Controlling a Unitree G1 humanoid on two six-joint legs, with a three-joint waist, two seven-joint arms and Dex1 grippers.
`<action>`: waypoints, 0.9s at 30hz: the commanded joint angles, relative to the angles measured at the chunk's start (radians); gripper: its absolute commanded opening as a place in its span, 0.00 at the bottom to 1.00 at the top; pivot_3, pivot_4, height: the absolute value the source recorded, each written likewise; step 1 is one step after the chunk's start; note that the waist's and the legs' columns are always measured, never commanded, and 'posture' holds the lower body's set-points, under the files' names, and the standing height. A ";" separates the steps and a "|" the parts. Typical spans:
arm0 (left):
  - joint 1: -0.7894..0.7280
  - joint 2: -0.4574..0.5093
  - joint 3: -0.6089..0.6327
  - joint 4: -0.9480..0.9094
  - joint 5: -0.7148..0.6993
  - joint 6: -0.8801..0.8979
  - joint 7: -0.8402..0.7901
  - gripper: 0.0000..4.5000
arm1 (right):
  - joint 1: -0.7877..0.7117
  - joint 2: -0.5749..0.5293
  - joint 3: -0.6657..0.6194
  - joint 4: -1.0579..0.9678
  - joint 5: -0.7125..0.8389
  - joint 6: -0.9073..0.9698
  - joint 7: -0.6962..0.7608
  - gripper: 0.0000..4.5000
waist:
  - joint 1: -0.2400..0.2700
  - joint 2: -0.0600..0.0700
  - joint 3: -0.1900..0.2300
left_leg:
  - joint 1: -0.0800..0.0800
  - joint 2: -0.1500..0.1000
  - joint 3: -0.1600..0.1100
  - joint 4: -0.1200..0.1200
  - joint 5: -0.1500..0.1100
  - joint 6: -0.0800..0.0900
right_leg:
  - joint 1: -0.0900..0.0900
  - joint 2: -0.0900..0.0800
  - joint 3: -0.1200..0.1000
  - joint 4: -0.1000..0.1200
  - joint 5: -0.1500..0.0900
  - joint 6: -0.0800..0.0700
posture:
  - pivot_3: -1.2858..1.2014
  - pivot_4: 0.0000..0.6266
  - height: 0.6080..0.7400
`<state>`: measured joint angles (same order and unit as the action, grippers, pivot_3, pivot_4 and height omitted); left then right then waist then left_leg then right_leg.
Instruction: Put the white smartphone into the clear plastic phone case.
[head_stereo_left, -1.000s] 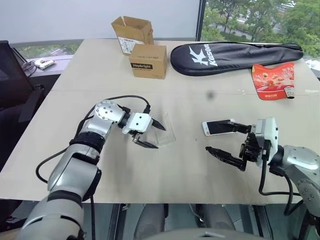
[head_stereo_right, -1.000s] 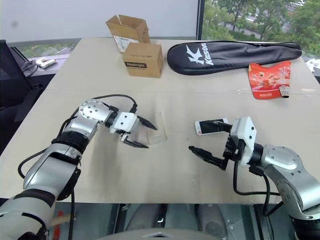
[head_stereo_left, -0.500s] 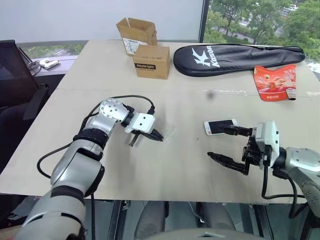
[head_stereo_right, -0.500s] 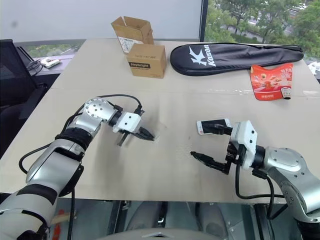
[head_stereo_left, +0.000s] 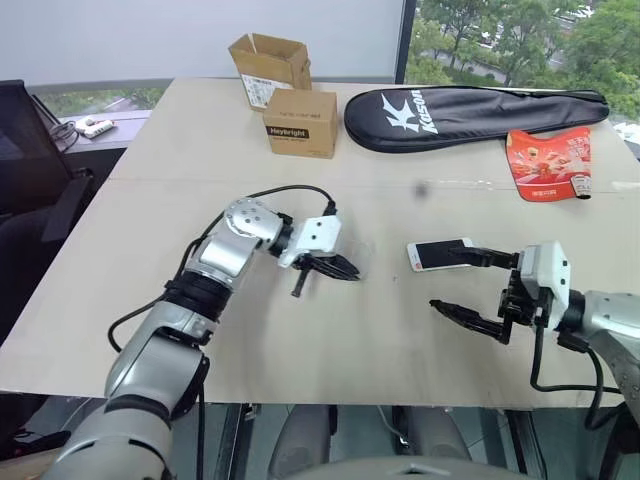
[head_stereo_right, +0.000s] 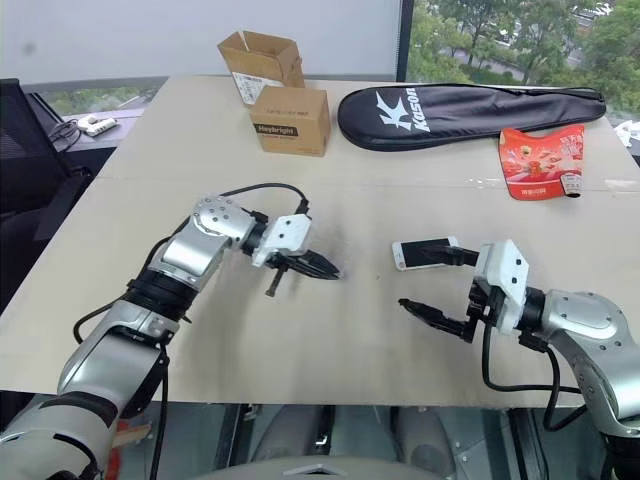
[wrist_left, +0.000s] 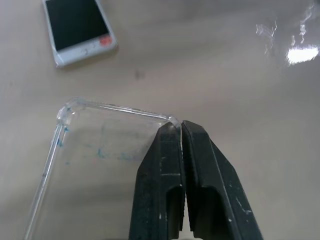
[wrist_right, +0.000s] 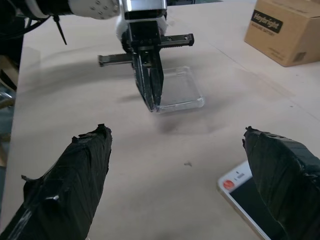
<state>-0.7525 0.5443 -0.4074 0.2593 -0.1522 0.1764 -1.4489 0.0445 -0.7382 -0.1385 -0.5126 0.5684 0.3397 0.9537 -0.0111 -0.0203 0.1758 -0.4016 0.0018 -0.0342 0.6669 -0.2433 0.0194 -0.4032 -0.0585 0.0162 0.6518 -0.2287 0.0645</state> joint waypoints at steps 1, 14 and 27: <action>0.017 0.011 -0.022 -0.190 -0.035 0.264 0.018 0.00 | 0.020 -0.011 -0.050 -0.008 0.004 -0.029 0.009 1.00 | -0.001 0.000 0.000 | 0.000 0.000 0.000 0.000 0.000 0.000 | 0.000 0.000 0.000 0.000 0.000 0.000 | 0.52 0.24 1.00; 0.045 -0.021 -0.121 -0.359 -0.020 0.431 0.079 0.00 | 0.112 -0.091 -0.099 0.063 -0.049 -0.092 0.106 1.00 | 0.002 0.000 0.000 | 0.001 0.001 0.001 0.000 0.000 0.000 | 0.000 0.003 0.002 0.000 0.000 -0.001 | 0.52 0.24 1.00; 0.043 -0.062 -0.026 -0.401 -0.115 0.526 0.153 0.99 | 0.036 -0.104 -0.089 0.155 -0.116 -0.139 0.092 1.00 | 0.000 0.000 0.000 | 0.001 0.001 0.002 0.000 0.000 0.000 | 0.000 0.004 0.003 -0.001 0.000 -0.001 | 0.52 0.24 1.00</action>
<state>-0.6998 0.4848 -0.5033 -0.0979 -0.2121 0.6757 -1.3069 0.1135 -0.8403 -0.2150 -0.3666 0.4854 0.2313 1.0753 -0.0107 -0.0200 0.1760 -0.4003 0.0029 -0.0327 0.6667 -0.2434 0.0193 -0.4032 -0.0549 0.0192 0.6513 -0.2290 0.0639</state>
